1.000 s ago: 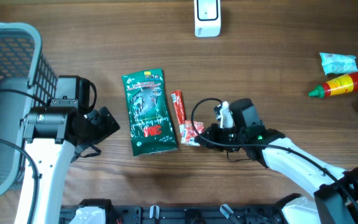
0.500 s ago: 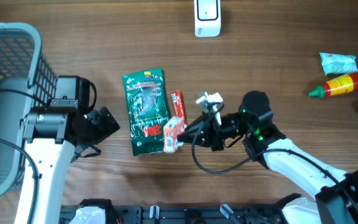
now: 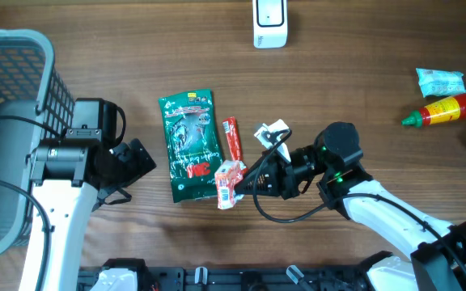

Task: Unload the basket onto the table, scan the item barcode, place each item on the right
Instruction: 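Grasp the red-and-white snack box with the right gripper, then lift the snack box and hold it to the white scanner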

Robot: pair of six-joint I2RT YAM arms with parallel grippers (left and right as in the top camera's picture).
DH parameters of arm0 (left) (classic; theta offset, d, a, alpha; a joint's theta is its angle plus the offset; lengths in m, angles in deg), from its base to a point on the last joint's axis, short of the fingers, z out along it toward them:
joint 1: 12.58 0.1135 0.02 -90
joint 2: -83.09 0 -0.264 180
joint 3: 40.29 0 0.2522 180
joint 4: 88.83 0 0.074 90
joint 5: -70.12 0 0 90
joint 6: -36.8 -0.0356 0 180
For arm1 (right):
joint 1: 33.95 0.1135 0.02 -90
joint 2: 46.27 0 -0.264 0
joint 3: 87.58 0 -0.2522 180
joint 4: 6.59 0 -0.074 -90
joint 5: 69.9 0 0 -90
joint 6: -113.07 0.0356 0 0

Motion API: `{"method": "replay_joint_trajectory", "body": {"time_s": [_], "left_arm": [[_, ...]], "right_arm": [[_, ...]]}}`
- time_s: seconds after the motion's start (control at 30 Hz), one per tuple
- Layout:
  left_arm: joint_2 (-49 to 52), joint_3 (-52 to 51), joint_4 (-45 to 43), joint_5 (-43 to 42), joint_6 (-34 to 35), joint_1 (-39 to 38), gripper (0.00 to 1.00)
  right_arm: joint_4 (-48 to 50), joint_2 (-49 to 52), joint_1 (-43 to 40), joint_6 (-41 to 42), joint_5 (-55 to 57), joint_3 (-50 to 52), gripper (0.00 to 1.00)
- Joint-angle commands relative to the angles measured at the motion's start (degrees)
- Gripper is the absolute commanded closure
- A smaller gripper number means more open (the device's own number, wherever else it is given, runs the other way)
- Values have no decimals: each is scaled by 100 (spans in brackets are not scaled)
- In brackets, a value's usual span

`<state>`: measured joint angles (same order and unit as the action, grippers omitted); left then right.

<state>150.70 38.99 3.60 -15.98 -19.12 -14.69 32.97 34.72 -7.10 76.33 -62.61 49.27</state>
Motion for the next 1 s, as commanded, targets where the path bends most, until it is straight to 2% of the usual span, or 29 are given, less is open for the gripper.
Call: {"method": "replay_joint_trajectory", "body": {"time_s": [0.0, 0.03, 0.1, 0.17, 0.23, 0.3, 0.53, 0.63, 0.7, 0.87, 0.97], "left_arm": [[0, 4, 2, -24, -87, 37, 0], [0, 4, 2, -24, -87, 37, 0], [0, 4, 4, -24, -87, 37, 0], [0, 4, 2, -24, -87, 37, 0], [0, 4, 2, -24, -87, 37, 0], [0, 4, 4, -24, -87, 37, 0], [0, 4, 4, -24, -87, 37, 0], [0, 4, 2, -24, -87, 37, 0], [0, 4, 2, -24, -87, 37, 0], [0, 4, 2, -24, -87, 37, 0], [0, 4, 2, -24, -87, 37, 0]], "right_arm": [[52, -37, 9, 26, -76, -17, 96], [37, -37, 9, -267, -85, -15, 96], [-280, -31, 9, -1965, -46, -15, 96], [-876, -31, 9, -3158, 490, -15, 96], [-1735, -31, 9, -3928, 2044, -15, 96], [-2144, -31, 7, -4833, 3816, -15, 96], [-1187, -138, 9, -5949, 6017, -374, 96], [-1209, -184, 9, -6255, 6961, -675, 96], [-1493, -181, 9, -6695, 7617, -1023, 96], [-3375, 83, -7, -8837, 8537, -2511, 96], [-3694, 321, -68, -9261, 8644, -3049, 96]]}}
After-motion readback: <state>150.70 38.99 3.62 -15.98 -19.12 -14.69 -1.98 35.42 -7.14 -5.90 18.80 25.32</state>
